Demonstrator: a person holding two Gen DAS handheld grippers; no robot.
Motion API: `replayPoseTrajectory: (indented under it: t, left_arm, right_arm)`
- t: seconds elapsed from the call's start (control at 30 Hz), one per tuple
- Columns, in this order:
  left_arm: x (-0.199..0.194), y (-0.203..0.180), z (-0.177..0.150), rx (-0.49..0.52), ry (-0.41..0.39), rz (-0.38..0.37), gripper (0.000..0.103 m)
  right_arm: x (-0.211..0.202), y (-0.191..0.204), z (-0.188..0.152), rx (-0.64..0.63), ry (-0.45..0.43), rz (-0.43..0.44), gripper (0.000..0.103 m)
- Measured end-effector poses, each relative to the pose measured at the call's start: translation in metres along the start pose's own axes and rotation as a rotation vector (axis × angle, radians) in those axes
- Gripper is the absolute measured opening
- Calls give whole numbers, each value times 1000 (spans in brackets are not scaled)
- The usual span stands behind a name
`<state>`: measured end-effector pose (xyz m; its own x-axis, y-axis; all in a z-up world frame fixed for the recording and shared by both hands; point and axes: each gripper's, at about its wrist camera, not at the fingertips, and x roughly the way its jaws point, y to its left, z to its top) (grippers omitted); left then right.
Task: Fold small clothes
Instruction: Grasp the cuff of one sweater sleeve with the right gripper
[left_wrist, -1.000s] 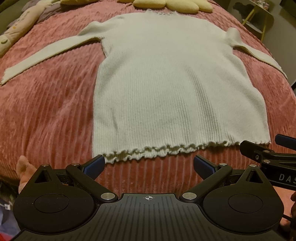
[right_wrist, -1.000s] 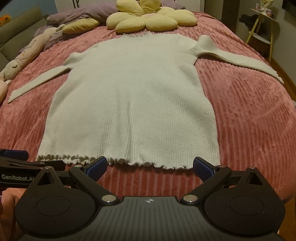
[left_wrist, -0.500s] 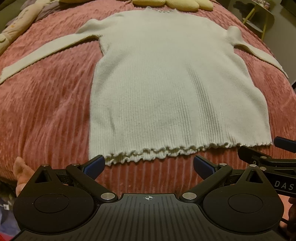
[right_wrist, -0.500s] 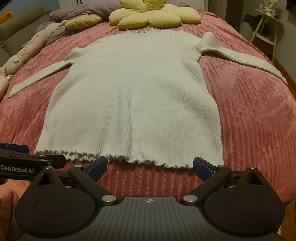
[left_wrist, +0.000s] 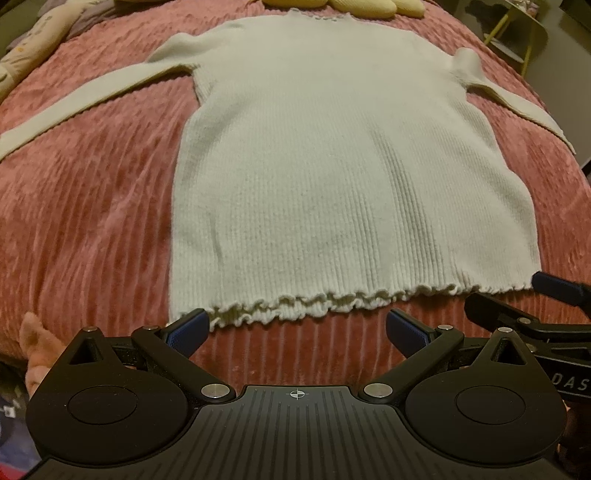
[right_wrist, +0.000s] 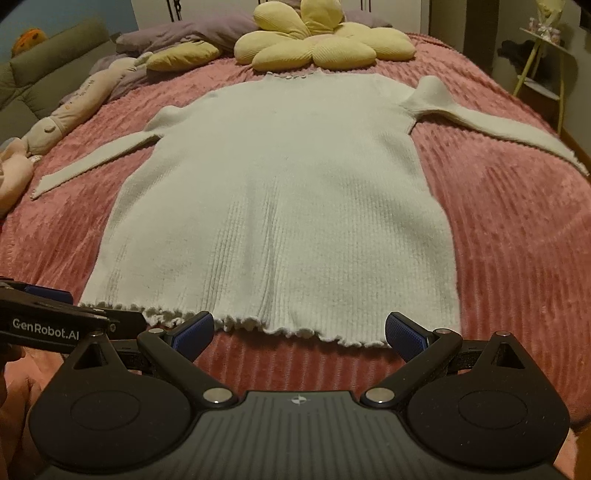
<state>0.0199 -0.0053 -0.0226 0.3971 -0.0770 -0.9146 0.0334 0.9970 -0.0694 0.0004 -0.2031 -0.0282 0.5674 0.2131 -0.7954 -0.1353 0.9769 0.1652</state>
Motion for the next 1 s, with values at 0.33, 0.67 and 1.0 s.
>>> replayPoseTrajectory:
  t: [0.33,0.67,1.0]
  left_arm:
    - [3,8,36,-65,-155,-49,103]
    - [33,4,92,-77,-197,103,103]
    - [57,1,115,-87,-213,128,103]
  right_arm:
    - [6,-86,22,291,-186,113,99]
    - [33,-260,62,764,-447,153,82]
    - [86,-403,97,1237,-573,64,42]
